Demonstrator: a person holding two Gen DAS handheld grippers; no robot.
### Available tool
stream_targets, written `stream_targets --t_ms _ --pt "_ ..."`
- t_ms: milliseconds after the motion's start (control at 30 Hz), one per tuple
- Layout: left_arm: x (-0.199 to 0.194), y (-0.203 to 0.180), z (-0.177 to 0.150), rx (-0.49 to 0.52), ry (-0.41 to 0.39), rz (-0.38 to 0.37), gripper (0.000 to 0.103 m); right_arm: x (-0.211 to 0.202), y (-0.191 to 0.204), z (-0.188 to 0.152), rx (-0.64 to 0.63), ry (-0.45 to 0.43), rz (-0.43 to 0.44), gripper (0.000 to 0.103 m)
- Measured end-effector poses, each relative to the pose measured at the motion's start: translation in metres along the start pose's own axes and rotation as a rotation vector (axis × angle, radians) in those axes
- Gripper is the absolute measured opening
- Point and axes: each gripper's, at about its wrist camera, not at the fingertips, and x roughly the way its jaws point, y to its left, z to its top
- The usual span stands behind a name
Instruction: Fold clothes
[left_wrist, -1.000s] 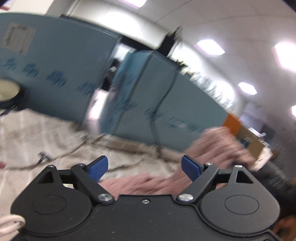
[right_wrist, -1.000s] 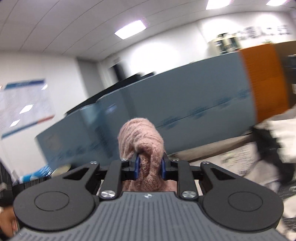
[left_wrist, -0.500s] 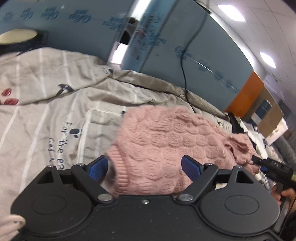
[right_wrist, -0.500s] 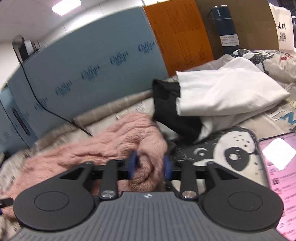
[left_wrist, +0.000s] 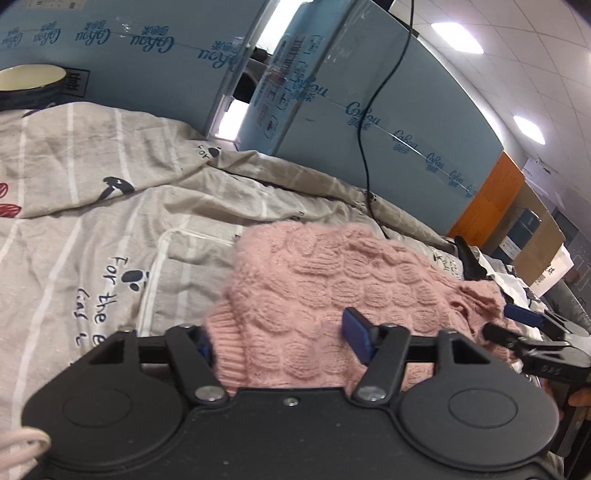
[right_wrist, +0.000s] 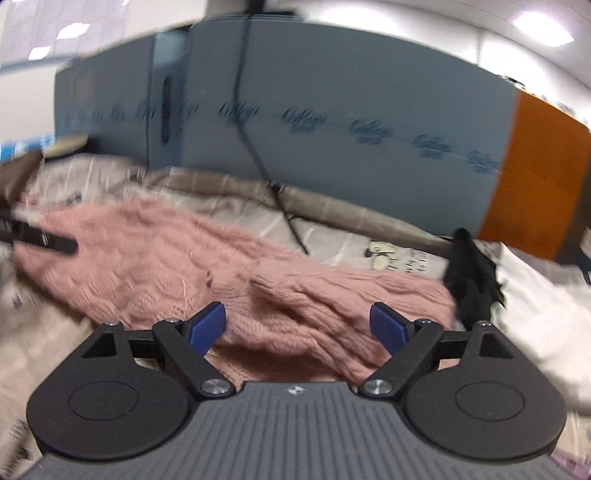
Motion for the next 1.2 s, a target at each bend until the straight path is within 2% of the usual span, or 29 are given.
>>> stream_targets --t_ms 33,67,100,133,167,200,267,300,433,533,667,800,867,967,1033,1067,1133,1167,1200 --pt "0.001 0.0 0.0 0.005 0.004 -0.003 0.05 0.005 0.0 0.001 -0.008 0.008 0.0 0.083" --pt "0.002 0.0 0.0 0.01 0.007 -0.008 0.045 0.009 0.0 0.002 -0.005 0.014 0.004 0.078" --pt "0.003 -0.001 0.0 0.015 0.011 -0.014 0.038 0.014 0.0 0.003 -0.002 0.02 0.008 0.063" --pt "0.004 -0.001 0.0 0.021 0.014 -0.02 0.035 0.016 -0.001 0.003 0.01 0.024 0.009 0.054" --pt "0.005 -0.002 0.0 0.027 0.017 -0.026 0.029 0.018 -0.002 0.003 0.027 0.026 0.009 0.038" --pt "0.006 -0.003 0.0 0.032 0.017 -0.035 0.026 0.019 -0.003 0.004 0.043 0.02 0.006 0.028" --pt "0.004 -0.004 0.002 0.041 -0.004 -0.05 0.017 0.015 -0.006 0.006 0.089 -0.018 -0.016 0.015" --pt "0.002 -0.004 0.003 0.045 -0.025 -0.053 0.015 0.01 -0.007 0.01 0.118 -0.057 -0.03 0.014" --pt "-0.006 -0.001 0.016 0.07 -0.115 -0.031 0.013 -0.016 -0.012 0.028 0.241 -0.242 -0.086 0.013" --pt "-0.014 0.006 0.029 0.099 -0.179 0.031 0.013 -0.031 -0.024 0.045 0.308 -0.356 -0.134 0.012" --pt "-0.033 0.026 0.047 0.1 -0.276 0.121 0.013 -0.056 -0.06 0.055 0.477 -0.48 -0.156 0.011" --pt "-0.047 0.052 0.06 0.074 -0.314 0.183 0.013 -0.059 -0.089 0.039 0.614 -0.43 -0.179 0.01" --pt "-0.049 0.063 0.061 0.06 -0.297 0.191 0.013 -0.049 -0.092 0.024 0.635 -0.351 -0.181 0.01" --pt "-0.037 0.072 0.055 0.068 -0.227 0.215 0.013 -0.025 -0.101 -0.004 0.71 -0.213 -0.163 0.01" --pt "-0.029 0.078 0.051 0.074 -0.179 0.232 0.014 -0.018 -0.109 -0.016 0.752 -0.172 -0.189 0.01" --pt "-0.026 0.078 0.05 0.079 -0.161 0.246 0.019 -0.015 -0.113 -0.022 0.772 -0.158 -0.206 0.011" --pt "-0.025 0.076 0.051 0.1 -0.158 0.263 0.025 -0.025 -0.12 -0.026 0.813 -0.18 -0.267 0.023" --pt "-0.028 0.073 0.052 0.125 -0.171 0.288 0.039 -0.033 -0.122 -0.026 0.83 -0.205 -0.31 0.042" --pt "-0.031 0.07 0.055 0.153 -0.188 0.316 0.049 -0.042 -0.122 -0.023 0.837 -0.24 -0.356 0.057"
